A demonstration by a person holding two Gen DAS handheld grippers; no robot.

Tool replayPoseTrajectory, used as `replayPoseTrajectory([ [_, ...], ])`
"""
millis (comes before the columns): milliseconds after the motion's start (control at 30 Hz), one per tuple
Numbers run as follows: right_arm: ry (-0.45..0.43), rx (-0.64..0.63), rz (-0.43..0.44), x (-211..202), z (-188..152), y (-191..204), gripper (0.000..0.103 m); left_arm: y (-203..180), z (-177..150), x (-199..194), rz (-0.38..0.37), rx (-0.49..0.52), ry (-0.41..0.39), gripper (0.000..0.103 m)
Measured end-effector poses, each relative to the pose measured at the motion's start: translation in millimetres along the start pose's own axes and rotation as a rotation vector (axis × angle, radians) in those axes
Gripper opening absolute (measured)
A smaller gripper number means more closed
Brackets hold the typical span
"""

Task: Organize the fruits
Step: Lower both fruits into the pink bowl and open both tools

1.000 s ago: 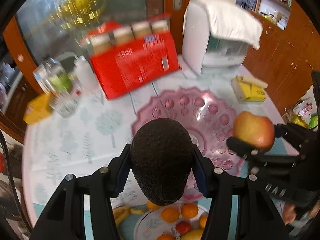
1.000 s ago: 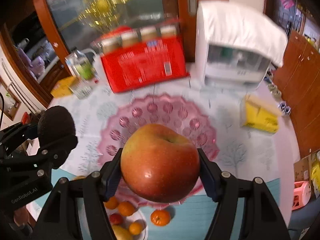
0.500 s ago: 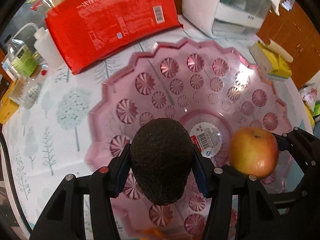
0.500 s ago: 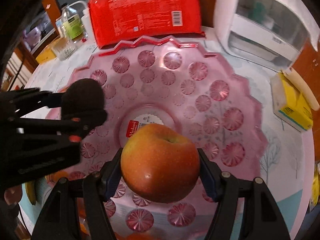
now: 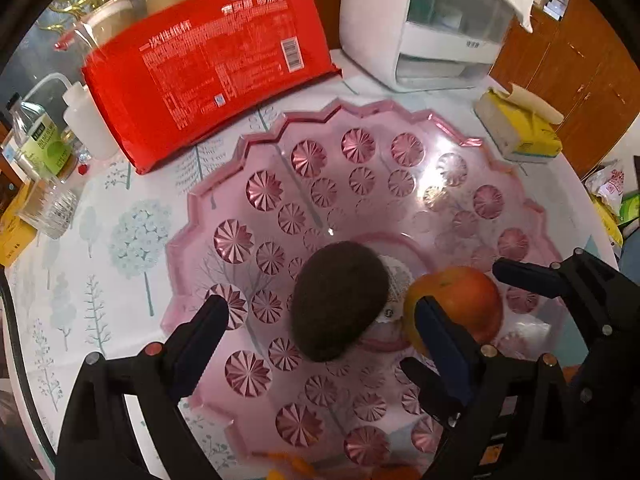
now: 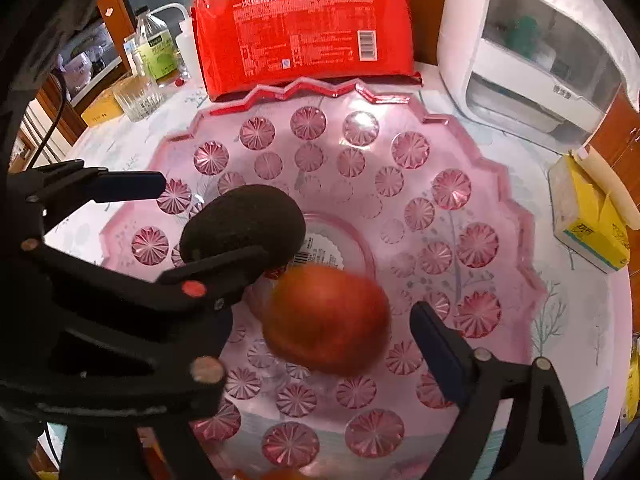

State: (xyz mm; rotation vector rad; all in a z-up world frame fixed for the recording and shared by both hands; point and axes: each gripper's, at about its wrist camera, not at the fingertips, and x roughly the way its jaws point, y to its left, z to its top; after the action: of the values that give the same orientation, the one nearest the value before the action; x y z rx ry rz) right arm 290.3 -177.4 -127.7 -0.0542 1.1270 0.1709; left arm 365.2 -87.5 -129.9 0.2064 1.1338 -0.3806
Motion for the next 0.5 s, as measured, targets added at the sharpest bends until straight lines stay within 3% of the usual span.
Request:
replayPoseTrajectory([
  [500,-0.045,0.106,0.068,-48,-25,7,0.091,-1,-30,-75,-0.028,-0.073,-0.060,0.094],
])
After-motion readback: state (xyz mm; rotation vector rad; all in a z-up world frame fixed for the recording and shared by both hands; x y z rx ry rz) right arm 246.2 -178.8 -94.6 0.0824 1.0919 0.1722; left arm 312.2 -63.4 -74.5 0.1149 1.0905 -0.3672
